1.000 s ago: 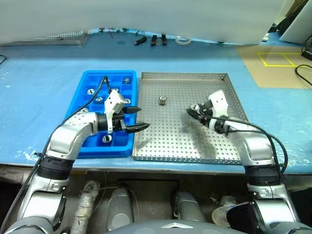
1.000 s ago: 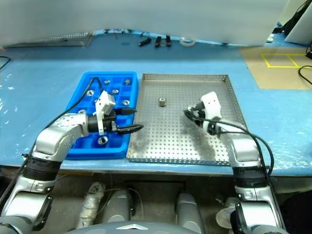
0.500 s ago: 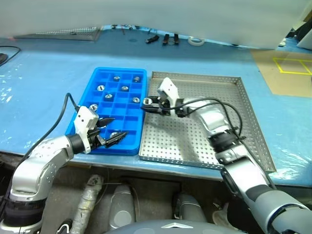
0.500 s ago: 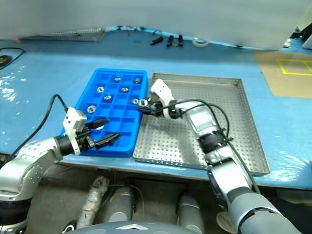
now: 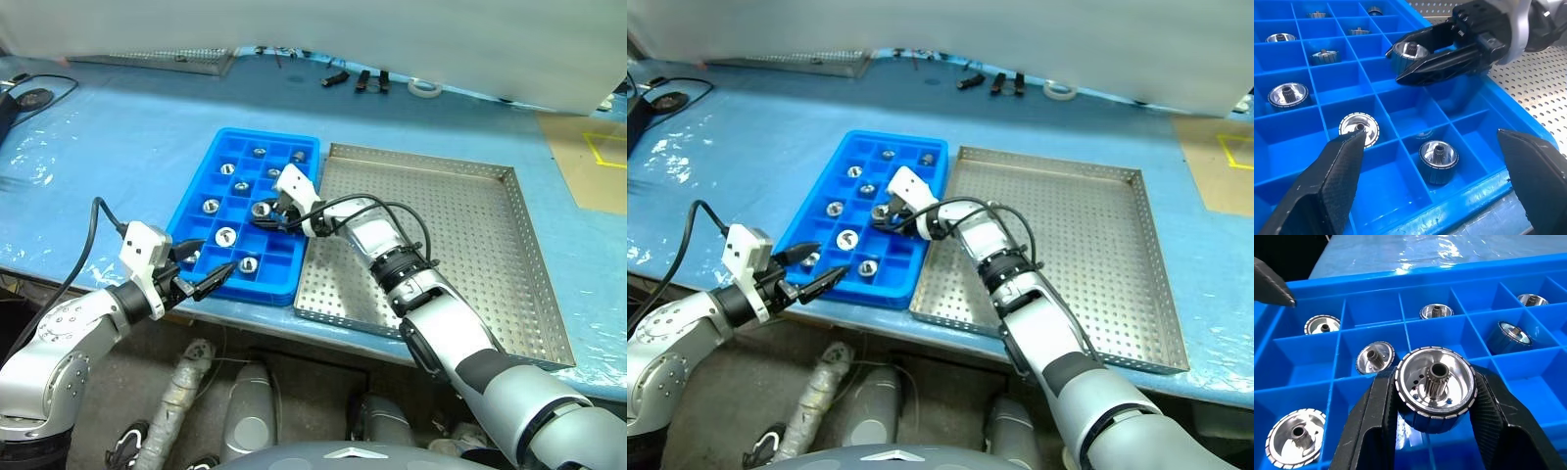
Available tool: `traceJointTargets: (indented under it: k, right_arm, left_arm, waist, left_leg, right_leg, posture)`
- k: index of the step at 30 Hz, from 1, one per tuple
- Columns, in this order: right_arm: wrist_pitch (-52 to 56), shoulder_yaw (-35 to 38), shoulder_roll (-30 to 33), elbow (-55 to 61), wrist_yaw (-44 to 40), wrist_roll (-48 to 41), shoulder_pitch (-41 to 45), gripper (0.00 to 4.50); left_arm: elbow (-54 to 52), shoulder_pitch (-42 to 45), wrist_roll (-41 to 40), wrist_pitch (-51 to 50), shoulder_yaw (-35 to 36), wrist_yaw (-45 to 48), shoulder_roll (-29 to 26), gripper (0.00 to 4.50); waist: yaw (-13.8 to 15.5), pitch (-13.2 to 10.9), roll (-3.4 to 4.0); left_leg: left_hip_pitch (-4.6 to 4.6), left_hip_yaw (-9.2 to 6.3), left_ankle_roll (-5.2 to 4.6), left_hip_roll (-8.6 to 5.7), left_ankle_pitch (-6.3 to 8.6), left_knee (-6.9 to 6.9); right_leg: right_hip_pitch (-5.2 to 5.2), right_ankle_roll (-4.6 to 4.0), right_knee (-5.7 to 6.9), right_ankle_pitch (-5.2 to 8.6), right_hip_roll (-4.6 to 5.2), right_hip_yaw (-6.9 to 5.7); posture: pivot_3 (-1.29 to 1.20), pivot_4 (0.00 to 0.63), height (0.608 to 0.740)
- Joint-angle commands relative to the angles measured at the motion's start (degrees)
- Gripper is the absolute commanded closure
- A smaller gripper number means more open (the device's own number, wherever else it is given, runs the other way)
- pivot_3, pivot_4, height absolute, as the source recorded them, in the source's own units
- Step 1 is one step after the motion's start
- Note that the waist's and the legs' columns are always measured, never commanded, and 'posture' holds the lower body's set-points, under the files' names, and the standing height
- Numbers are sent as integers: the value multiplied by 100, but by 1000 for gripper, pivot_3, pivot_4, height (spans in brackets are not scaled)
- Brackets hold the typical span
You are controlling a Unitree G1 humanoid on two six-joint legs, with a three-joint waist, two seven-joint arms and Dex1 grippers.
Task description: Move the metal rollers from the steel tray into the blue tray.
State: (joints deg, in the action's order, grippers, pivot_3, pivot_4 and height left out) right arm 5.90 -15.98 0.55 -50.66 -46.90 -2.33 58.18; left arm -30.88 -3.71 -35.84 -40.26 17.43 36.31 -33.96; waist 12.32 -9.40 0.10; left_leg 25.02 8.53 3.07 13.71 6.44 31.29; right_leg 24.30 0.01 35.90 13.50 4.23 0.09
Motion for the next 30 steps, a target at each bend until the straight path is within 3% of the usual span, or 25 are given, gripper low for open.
traceJointTargets:
  k: [1, 10, 22, 26, 30]
  right_arm:
    - [-225, 228, -41, -295, 138, 31, 210, 2828]
    - [-393, 594, -85, -839, 510, 95, 474, 7]
    - [-276, 911, 223, -336, 455, 18, 421, 7]
    - [-146, 1151, 626, 60, 1186, 131, 297, 7]
    - [628, 1486, 1134, 1282, 1355, -95, -193, 7]
  left_arm:
    - [-217, 92, -121, 23, 14, -25, -89, 0]
    - [-161, 208, -166, 14, -111, -9, -147, 0]
    - [267, 772, -106, 93, -526, 247, -183, 0]
    - [838, 1292, 97, 359, -948, 534, -75, 0]
    - [1662, 2190, 381, 693, -1661, 981, 238, 0]
  waist:
    - [21, 0, 0]
    - [65, 0, 0]
    - [95, 0, 1]
    - [59, 0, 1]
    - [-43, 0, 0]
  left_leg:
    - [1, 0, 0, 0, 0, 0]
    - [4, -1, 7, 0, -4, 2]
    - [11, -3, 33, 1, -20, 7]
    - [9, -2, 49, 0, -30, 15]
    - [11, -2, 54, -4, -33, 43]
  right_leg:
    - [0, 0, 1, 0, 1, 0]
    - [0, 0, -1, 0, 0, -6]
    - [1, 1, 3, -1, 1, -6]
    - [2, 3, 12, -3, 0, -6]
    - [1, 22, 39, -13, 1, -3]
  posture:
    - [455, 150, 740]
    - [435, 150, 740]
    - [318, 150, 740]
    - [220, 150, 740]
    - [109, 150, 740]
